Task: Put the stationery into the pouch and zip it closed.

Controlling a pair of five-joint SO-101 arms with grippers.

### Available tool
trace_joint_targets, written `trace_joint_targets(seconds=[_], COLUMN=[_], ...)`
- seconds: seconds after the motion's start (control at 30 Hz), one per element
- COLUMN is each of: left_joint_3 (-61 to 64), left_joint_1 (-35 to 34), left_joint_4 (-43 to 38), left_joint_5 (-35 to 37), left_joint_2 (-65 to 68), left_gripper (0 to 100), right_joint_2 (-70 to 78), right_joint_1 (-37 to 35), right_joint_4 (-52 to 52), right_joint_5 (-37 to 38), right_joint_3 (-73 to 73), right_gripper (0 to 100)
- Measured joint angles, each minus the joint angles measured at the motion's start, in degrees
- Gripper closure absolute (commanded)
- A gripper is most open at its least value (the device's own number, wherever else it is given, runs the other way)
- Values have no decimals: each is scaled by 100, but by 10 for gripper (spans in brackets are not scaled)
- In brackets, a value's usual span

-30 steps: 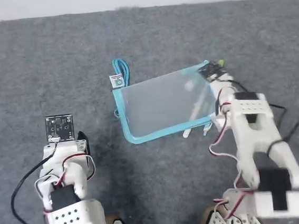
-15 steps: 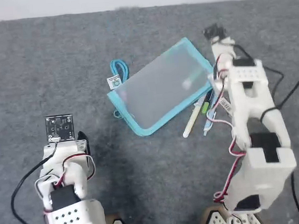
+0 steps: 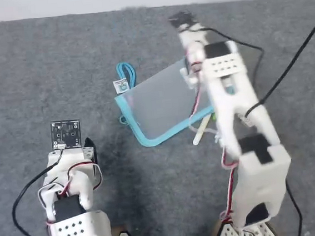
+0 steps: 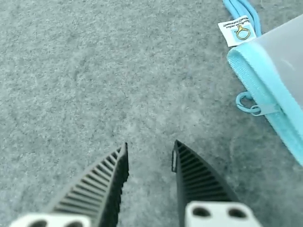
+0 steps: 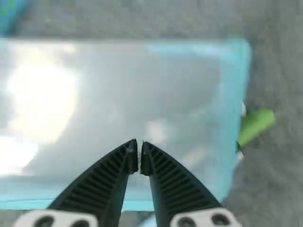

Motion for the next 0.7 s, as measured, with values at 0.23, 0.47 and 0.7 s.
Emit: trace_joint_targets(seconds=[0.23,0.47,0.7], left_joint_3=[0,0,0], left_joint_1=[0,18,18], left_joint_4=[0,0,0], left_joint_5=[0,0,0], left_joint_2=[0,0,0], left_gripper=[848,848,848], right_joint_2=[-1371,-2215,-2084], right_joint_1=[-1125,-2066,-2673], right_joint_4=[-1582,-3604,-3956], right_joint_5=[-158,-167,158], right_joint_3=[2066,4018,4062], right_gripper=[989,889,861])
